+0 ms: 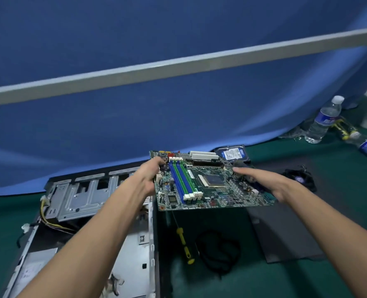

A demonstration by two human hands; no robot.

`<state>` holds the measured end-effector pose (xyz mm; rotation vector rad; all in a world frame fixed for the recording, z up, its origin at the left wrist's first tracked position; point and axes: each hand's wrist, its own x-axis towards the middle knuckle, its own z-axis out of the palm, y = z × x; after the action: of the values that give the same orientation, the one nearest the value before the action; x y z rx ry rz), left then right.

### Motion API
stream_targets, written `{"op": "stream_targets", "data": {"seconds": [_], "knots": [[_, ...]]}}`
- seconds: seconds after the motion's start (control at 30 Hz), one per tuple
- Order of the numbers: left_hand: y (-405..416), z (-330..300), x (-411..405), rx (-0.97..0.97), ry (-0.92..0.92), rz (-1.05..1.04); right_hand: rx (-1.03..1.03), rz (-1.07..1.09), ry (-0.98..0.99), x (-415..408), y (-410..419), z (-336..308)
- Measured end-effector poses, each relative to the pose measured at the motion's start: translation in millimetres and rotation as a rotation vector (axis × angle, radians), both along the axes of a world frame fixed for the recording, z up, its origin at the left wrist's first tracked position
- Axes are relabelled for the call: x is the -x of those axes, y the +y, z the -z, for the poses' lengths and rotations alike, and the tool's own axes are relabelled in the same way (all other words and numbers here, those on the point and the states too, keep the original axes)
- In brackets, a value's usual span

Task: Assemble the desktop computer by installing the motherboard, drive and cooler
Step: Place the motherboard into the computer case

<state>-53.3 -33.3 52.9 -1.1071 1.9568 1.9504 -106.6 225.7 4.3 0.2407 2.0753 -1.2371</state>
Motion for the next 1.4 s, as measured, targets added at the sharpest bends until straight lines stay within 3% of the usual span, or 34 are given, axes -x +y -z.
{"op": "stream_targets", "data": {"seconds": [0.07, 0.17, 0.3, 0.4, 0.47, 0.57, 0.73, 0.83, 0.97, 1.1, 1.2, 1.3, 1.4], "knots": [[-12, -10, -8, -0.036, 0.002, -0.018, 0.036, 0.026, -0.003, -8, -9, -5], [-34, -23, -22, -0.435, 0.098, -0.082, 0.136, 0.108, -0.057, -20, -24, -13], [-55, -22, -49, -0.929, 0.436, -0.22, 0.576, 0.362, -0.205, -35, -65, -28], [-36, -17, -75, -1.003, 0.646, -0.24, 0.754, 0.494, -0.254, -51, -105, -39], [-20, -20, -87, -0.944, 0.713, -0.205, 0.765, 0.534, -0.259, -64, -131, -44], [-9, -30, -93, -0.671, 0.705, -0.22, 0.747, 0.591, -0.22, -82, -166, -43], [-22, -21, -89, -0.264, 0.379, -0.56, 0.635, 0.602, -0.106, -116, -204, -42], [-38, -13, -109, -0.132, 0.317, -0.608, 0.615, 0.496, -0.04, -135, -209, -46], [-91, -27, -130, -0.167, 0.37, -0.478, 0.52, 0.295, 0.116, -145, -191, -56], [-150, -48, -148, -0.14, 0.39, -0.276, 0.264, 0.406, 0.278, -125, -179, -65], [-178, -46, -166, -0.151, 0.299, -0.09, 0.027, 0.236, 0.444, -127, -194, -60], [-192, -31, -182, -0.042, 0.238, 0.051, 0.014, 0.11, 0.423, -143, -213, -48], [-196, -3, -191, 0.037, 0.169, 0.13, 0.055, 0.19, 0.315, -151, -221, -21]]}}
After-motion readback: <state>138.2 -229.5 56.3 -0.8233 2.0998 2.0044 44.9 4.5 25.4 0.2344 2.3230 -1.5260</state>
